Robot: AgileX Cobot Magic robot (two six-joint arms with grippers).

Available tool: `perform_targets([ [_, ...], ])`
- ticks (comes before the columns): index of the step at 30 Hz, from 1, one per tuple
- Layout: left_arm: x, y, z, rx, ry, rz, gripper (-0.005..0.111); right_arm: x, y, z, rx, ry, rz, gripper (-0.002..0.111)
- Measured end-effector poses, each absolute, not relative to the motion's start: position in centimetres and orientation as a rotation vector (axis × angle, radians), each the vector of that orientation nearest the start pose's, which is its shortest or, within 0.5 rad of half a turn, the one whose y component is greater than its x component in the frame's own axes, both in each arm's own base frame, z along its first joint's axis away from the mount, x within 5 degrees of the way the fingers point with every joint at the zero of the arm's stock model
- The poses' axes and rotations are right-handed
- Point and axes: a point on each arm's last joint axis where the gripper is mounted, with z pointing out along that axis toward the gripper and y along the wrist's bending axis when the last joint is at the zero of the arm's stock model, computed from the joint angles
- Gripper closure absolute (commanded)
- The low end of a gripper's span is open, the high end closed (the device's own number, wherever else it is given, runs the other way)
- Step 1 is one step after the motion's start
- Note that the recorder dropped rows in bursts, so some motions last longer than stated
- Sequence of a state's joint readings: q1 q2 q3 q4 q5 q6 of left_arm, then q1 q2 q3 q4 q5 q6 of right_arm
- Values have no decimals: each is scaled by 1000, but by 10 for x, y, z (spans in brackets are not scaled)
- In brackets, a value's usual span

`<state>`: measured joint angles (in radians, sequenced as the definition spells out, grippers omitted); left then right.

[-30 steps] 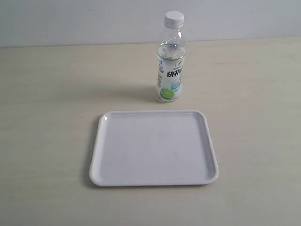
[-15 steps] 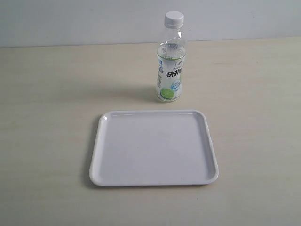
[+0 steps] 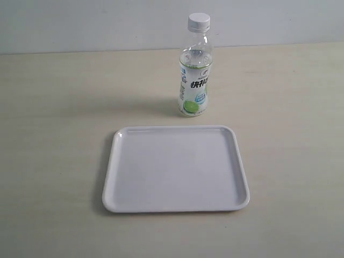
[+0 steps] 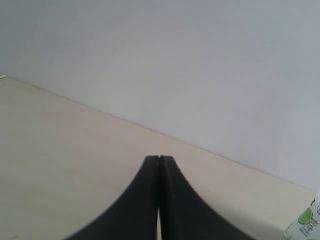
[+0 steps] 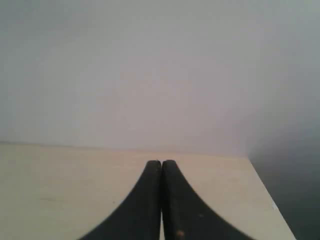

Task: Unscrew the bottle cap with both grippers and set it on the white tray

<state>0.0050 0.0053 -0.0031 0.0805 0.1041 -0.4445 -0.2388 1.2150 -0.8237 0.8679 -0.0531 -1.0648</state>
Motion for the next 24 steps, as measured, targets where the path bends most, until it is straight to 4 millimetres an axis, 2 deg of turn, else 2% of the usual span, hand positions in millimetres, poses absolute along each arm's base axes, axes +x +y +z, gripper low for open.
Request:
perform_targets([
  [8,57,1,205,-300,1568,-273,107,292,-103,265,251,2041,-321,108],
  [11,57,1,205,-300,1568,-273,107,296,-111,254,267,2067,-360,108],
  [18,57,1,205,-300,1568,-273,107,304,-118,246,230,2104,-416,108],
  [20,57,1,205,-300,1568,-273,107,305,-122,250,350,2070,-401,108],
  [24,57,1,205,-300,1568,-273,107,300,-138,262,749,1906,-315,108],
])
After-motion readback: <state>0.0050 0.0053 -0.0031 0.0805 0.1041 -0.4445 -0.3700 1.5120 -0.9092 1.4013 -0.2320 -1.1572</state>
